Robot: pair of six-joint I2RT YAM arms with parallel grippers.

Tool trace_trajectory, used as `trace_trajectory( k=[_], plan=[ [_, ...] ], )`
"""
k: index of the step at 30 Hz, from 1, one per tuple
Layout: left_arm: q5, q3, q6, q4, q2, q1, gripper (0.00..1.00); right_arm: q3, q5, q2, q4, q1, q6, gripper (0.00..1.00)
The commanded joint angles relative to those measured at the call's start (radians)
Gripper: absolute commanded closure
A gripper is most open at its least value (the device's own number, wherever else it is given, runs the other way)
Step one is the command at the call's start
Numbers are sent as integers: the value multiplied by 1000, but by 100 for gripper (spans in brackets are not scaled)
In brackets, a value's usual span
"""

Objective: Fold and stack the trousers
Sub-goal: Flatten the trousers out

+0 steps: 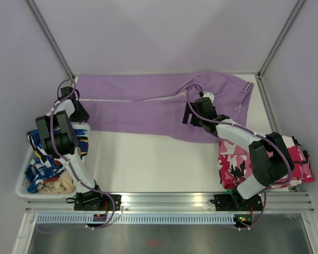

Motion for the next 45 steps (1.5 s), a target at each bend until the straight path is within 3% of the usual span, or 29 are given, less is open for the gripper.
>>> trace_trajectory(
  k=[1, 9, 14, 21, 31, 39, 45],
  plan=[
    [-22, 28, 68, -81, -81, 13, 30, 32, 52, -9, -55, -75, 31, 2],
    [176, 121, 88, -92, -221, -7, 30, 95, 78, -28, -78, -205, -31, 2],
    [276, 128, 96, -51, -336, -91, 30, 135, 75, 43, -152, -331, 60, 2],
    [288, 101, 133, -12, -431, -216, 28, 21, 26, 101, -113, -405, 126, 5],
    [381, -8, 100, 14, -520, -228, 27, 29, 124, 200, -196, -437, 106, 10],
    [365, -60, 117, 19, -560, -228, 26, 21, 175, 163, -224, -613, 61, 10],
    [362, -82, 117, 20, -551, -228, 26, 21, 173, 167, -203, -658, 8, 10]
  ],
)
